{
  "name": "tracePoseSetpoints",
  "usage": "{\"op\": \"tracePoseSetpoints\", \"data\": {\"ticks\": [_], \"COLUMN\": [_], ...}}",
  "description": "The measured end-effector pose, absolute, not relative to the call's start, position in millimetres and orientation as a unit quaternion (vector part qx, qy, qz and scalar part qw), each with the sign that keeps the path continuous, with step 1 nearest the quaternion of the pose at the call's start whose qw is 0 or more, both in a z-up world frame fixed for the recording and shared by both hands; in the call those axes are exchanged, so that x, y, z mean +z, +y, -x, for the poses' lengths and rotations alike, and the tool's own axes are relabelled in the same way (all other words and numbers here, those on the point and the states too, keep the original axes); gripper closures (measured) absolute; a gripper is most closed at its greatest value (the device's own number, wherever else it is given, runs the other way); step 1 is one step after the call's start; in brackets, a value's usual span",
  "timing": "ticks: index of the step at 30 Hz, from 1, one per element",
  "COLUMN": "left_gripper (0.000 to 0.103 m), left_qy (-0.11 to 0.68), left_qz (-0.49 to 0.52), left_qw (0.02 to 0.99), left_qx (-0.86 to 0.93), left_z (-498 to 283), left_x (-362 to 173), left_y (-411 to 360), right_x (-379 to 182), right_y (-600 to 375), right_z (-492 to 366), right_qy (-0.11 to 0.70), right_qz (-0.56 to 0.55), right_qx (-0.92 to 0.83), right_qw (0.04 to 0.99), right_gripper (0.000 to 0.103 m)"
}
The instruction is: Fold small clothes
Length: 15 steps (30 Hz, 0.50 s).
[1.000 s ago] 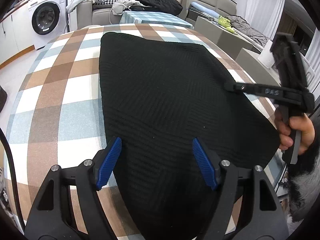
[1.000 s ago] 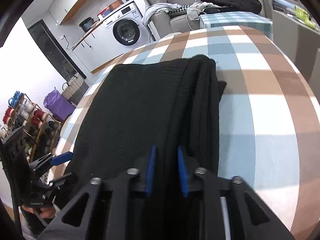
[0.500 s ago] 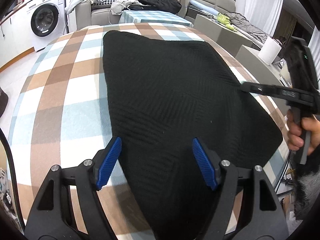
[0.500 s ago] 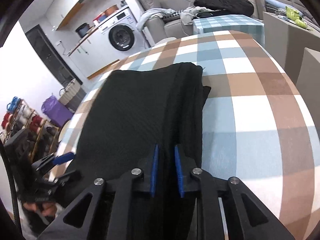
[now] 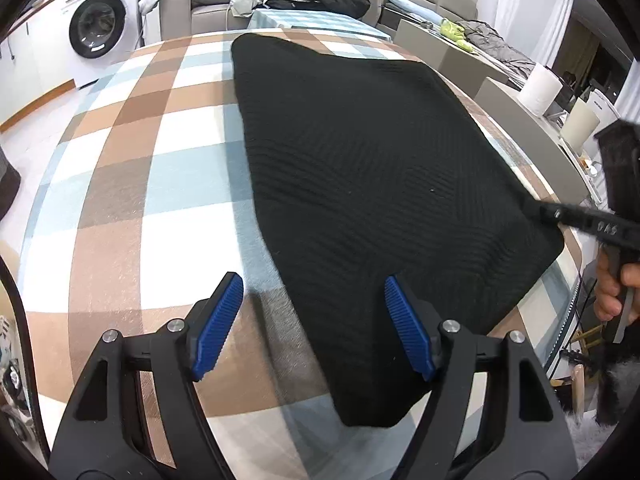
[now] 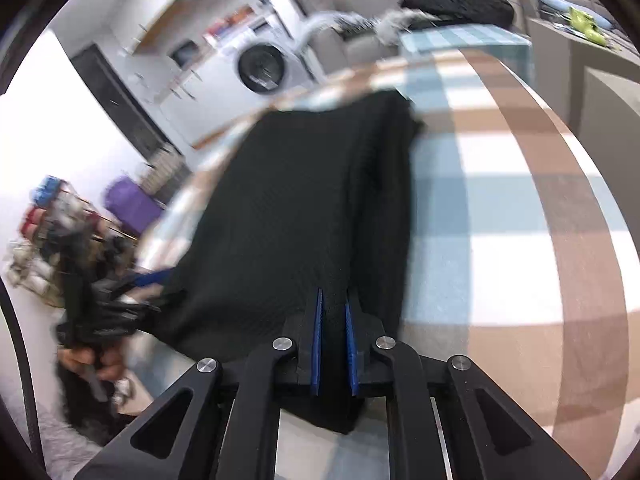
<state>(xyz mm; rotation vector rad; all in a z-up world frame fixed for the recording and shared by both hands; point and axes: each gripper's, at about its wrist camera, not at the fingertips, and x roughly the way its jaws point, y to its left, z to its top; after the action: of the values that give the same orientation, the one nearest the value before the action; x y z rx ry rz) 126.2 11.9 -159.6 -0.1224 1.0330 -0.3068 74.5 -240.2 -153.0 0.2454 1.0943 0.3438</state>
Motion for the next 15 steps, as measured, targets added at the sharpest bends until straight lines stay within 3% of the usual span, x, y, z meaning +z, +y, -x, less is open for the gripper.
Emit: {"op": "tracePoseSetpoints", "data": {"ticks": [3,4,5,10,15], "left_gripper": [0.032,0.032,0.032,0.032,0.032], "left_qy": [0.493,0.492,0.491,0.504,0.502], "left_qz": [0.063,0.071,0.075,0.041,0.070], "left_qw": [0.854,0.852,0.850,0.847,0.848], "left_qx": [-0.151,-0.163,-0.175,-0.164,-0.157], "left_z": [-118.6,-115.4,-112.3,-101.7,-96.7], "left_x": [-156.3,-154.2,-152.9,-159.0,-155.3], "left_y": [16.7,17.8,17.7,14.4,27.5], "right_x": [-145.4,-139.8,-137.4,-146.0,-143.9], "right_y": [-240.8,-240.9,-241.3,-237.5,-249.2], "right_z": [-67.6,-63.8,-61.3,-56.0,-48.1], "right_qy": [0.509,0.502,0.495,0.522,0.515], "right_qz": [-0.113,-0.110,-0.109,-0.065,-0.089], "right_qx": [0.165,0.166,0.172,0.154,0.145], "right_qw": [0.837,0.842,0.845,0.837,0.840], "right_gripper": [0.079,0.063,0.058,0.058,0.047]}}
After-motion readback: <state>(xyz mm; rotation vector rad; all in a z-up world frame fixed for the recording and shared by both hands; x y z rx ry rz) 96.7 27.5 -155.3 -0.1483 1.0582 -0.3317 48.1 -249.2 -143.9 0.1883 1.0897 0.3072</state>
